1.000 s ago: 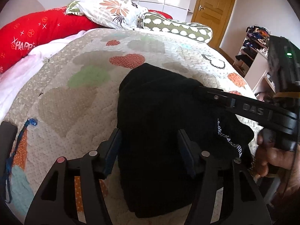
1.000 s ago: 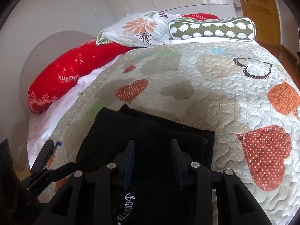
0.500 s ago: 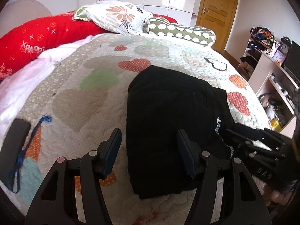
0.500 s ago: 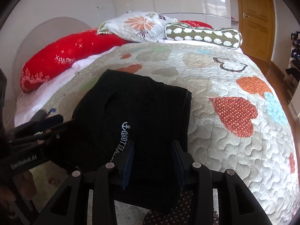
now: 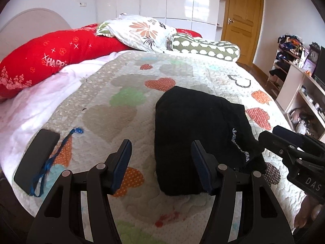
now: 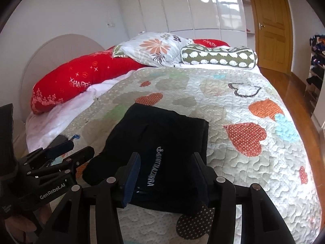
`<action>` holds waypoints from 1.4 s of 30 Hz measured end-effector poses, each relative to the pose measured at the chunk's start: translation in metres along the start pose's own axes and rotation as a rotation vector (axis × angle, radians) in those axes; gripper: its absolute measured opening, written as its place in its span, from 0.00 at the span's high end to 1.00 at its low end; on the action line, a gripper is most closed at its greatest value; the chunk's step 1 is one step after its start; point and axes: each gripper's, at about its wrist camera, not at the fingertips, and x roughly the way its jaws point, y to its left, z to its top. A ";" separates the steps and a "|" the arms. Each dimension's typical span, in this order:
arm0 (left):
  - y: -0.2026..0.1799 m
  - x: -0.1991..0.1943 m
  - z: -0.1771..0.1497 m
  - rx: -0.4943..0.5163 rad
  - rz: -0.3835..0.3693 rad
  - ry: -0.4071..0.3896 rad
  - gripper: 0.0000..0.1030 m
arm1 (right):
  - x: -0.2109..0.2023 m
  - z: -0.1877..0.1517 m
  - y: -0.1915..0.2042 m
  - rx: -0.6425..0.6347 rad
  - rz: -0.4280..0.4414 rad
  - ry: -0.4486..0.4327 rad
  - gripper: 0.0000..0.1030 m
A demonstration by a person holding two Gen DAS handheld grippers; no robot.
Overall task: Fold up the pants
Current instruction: 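Release the folded pants and pull both tools back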
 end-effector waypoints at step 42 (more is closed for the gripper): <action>-0.008 -0.035 -0.008 0.020 0.031 -0.055 0.41 | -0.028 -0.013 0.006 0.019 -0.001 -0.009 0.50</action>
